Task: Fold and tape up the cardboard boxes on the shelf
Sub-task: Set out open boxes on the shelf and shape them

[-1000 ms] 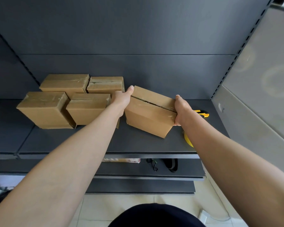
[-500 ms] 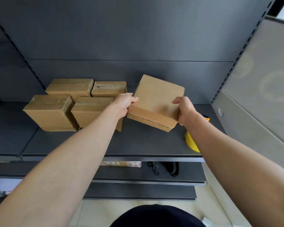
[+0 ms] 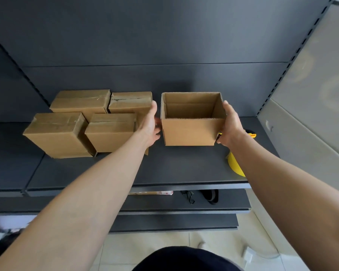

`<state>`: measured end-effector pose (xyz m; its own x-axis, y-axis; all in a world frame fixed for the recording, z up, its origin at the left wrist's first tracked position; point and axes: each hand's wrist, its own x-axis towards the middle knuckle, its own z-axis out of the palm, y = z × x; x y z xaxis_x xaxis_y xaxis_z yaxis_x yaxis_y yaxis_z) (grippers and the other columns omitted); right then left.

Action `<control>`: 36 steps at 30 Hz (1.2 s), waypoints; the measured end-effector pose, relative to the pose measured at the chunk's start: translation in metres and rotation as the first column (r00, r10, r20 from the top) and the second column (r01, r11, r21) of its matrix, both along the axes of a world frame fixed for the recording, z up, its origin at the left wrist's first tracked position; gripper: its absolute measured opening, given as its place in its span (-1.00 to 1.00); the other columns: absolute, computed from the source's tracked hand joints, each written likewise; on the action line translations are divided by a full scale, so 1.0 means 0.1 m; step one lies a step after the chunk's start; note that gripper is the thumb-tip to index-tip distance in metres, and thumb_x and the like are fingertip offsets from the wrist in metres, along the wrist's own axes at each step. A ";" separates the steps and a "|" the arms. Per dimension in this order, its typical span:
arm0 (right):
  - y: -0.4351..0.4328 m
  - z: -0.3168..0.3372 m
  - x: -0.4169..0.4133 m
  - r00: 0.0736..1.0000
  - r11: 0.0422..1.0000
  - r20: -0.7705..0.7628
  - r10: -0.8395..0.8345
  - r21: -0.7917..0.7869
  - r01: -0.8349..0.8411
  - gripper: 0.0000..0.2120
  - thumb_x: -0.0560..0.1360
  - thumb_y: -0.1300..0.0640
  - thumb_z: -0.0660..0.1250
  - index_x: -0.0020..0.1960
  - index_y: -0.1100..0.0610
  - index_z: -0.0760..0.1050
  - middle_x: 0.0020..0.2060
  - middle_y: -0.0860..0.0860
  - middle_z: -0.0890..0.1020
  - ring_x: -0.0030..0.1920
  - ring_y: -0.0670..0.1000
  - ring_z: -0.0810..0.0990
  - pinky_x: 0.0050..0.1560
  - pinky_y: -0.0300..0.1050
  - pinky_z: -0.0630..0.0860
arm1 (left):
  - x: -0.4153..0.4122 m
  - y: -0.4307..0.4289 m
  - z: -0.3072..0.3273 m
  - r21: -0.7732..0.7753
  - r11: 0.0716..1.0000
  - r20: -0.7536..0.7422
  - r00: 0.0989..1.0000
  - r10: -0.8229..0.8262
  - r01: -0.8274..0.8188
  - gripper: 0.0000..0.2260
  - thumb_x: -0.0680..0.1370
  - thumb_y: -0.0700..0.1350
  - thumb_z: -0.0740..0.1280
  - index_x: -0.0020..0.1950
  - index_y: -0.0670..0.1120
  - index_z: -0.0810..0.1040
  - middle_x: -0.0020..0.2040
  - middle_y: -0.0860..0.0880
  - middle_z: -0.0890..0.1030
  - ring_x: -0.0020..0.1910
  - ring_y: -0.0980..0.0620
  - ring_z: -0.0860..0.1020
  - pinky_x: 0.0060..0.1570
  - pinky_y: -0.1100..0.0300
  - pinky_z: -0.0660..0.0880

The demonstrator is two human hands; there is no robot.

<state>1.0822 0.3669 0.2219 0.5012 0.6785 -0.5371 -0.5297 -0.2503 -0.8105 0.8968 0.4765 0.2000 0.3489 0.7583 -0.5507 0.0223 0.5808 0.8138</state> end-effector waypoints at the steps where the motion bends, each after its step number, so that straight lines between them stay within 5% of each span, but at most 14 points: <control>1: 0.02 0.00 -0.02 1.000 1.000 0.015 0.012 -0.009 -0.012 -0.66 0.46 -0.25 0.24 0.08 -0.06 0.53 -0.09 -0.06 0.66 -0.17 -0.02 0.61 -0.37 -0.19 0.48 | 0.00 0.02 -0.01 -0.013 1.000 -0.009 1.000 -0.020 0.020 -0.22 0.47 0.39 0.16 0.50 -0.12 0.22 0.42 -0.13 0.40 0.41 -0.12 0.34 0.46 -0.13 0.11; 5: 0.14 -0.05 -0.09 0.998 0.999 0.052 -0.034 -0.018 0.035 -0.79 0.49 -0.13 0.25 0.03 -0.05 0.53 -0.04 -0.06 0.63 -0.05 0.01 0.57 -0.19 -0.07 0.46 | 0.03 0.09 0.00 0.009 0.999 -0.052 0.998 -0.035 0.035 -0.27 0.47 0.29 0.30 0.51 -0.04 0.17 0.47 -0.10 0.30 0.40 -0.13 0.34 0.39 -0.12 0.26; 9: 0.25 -0.09 -0.21 0.986 0.991 0.118 -0.117 -0.047 0.123 -0.79 0.49 -0.15 0.29 -0.01 -0.04 0.46 -0.15 -0.13 0.52 -0.16 -0.08 0.48 -0.17 -0.06 0.46 | 0.08 0.18 0.01 0.109 0.989 -0.231 0.970 -0.073 0.100 -0.41 0.55 0.01 0.34 0.49 -0.12 0.18 0.47 -0.13 0.27 0.39 -0.14 0.33 0.35 -0.08 0.34; 13: 0.35 -0.05 -0.26 0.953 0.977 0.242 -0.182 -0.061 0.202 -0.81 0.50 -0.13 0.26 -0.13 -0.01 0.45 -0.16 -0.07 0.51 0.04 0.07 0.53 0.15 0.01 0.48 | 0.07 0.22 0.10 0.124 0.982 -0.250 0.962 -0.109 0.143 -0.52 0.58 -0.08 0.29 0.46 -0.14 0.24 0.42 -0.14 0.34 0.34 -0.13 0.39 0.33 -0.10 0.36; 19: 0.44 0.21 -0.37 0.902 0.962 0.352 -0.250 -0.016 0.273 -0.71 0.51 -0.05 0.21 -0.33 0.06 0.37 -0.38 -0.06 0.37 -0.34 -0.04 0.29 -0.33 -0.16 0.24 | 0.02 0.19 0.29 0.166 0.983 -0.243 0.969 -0.034 0.076 -0.64 0.58 -0.15 0.25 0.37 -0.15 0.33 0.29 -0.17 0.44 0.25 -0.12 0.45 0.26 -0.08 0.44; 29: 0.32 0.92 -0.48 0.876 0.951 0.381 -0.298 0.201 0.236 -0.67 0.51 0.03 0.17 -0.38 0.08 0.20 -0.47 -0.08 0.24 -0.42 -0.04 0.20 -0.39 -0.16 0.18 | 0.00 -0.08 0.96 0.376 0.910 -0.159 0.956 0.247 -0.173 -0.57 0.57 -0.11 0.24 0.42 -0.07 0.26 -0.01 0.00 0.42 -0.13 0.10 0.41 0.10 0.06 0.52; 33: 0.32 1.19 -0.72 0.900 0.953 0.358 -0.248 0.256 0.161 -0.66 0.50 0.04 0.18 -0.37 0.07 0.15 -0.49 -0.09 0.21 -0.41 -0.04 0.18 -0.38 -0.16 0.16 | -0.26 -0.20 1.25 0.445 0.838 -0.093 0.914 0.395 -0.317 -0.87 0.56 -0.11 0.28 0.06 0.01 0.37 -0.15 0.05 0.44 -0.09 0.05 0.47 0.14 0.02 0.52; 36: 0.39 1.30 -1.02 0.930 0.960 0.340 -0.140 0.278 0.042 -0.74 0.52 0.03 0.18 -0.25 0.17 0.28 -0.39 -0.06 0.30 -0.36 -0.05 0.25 -0.33 -0.16 0.23 | -0.59 -0.24 1.40 0.470 0.779 -0.039 0.872 0.488 -0.415 -0.85 0.57 -0.10 0.28 -0.16 0.08 0.36 -0.14 0.07 0.47 -0.06 0.06 0.48 0.13 0.06 0.50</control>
<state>0.9804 0.4059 0.3519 0.6910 0.7123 -0.1235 -0.2073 0.0316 -0.9778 0.8380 0.4528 0.3400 -0.1540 0.9778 -0.1424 -0.0099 0.1426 0.9897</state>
